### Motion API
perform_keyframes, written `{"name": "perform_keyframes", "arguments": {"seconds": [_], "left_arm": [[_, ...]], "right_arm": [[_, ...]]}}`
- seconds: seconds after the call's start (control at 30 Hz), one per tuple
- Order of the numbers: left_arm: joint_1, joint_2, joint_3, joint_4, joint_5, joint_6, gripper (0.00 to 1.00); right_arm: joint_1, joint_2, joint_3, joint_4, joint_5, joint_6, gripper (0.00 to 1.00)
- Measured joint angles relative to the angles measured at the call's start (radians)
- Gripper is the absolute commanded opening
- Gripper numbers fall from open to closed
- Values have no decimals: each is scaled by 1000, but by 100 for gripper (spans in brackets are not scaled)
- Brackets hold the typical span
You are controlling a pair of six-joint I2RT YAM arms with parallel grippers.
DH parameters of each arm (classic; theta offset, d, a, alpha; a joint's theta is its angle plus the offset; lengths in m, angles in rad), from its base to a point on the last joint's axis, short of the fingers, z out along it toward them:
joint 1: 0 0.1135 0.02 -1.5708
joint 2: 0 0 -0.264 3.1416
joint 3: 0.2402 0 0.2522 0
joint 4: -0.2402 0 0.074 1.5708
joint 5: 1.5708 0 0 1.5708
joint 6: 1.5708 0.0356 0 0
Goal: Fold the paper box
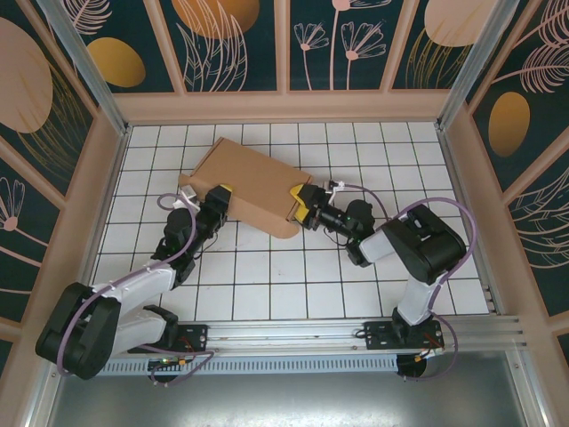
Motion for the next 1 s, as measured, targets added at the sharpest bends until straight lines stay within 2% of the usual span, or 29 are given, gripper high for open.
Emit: {"name": "perform_keyframes", "arguments": {"seconds": [0.13,0.23,0.27,0.37,0.47,0.63,0.77,0.87,1.0], "left_arm": [[0,-4,0,-13,16,0,41],[0,-4,0,-29,26,0,45],[0,-4,0,-29,29,0,49],[1,-8,7,-50,39,14,72],[-1,-46,40,-171,48,51,83],[-2,-219,172,-570,-26,180,85],[-2,-341,258,-798,-94,277,83],[-2,-322,347,-898,-77,338,81],[-2,-197,444,-907,33,361,82]], "right_arm": [[0,22,2,20,-26,0,66],[0,38,8,44,-40,2,54],[0,40,8,47,-42,8,52],[-4,40,8,48,-40,8,49],[-27,29,-3,41,-31,-8,47],[-89,-63,-51,-24,9,-79,47],[-118,-131,-74,-75,44,-153,47],[-118,-143,-77,-103,56,-199,46],[-116,-143,-77,-137,65,-240,46]]}}
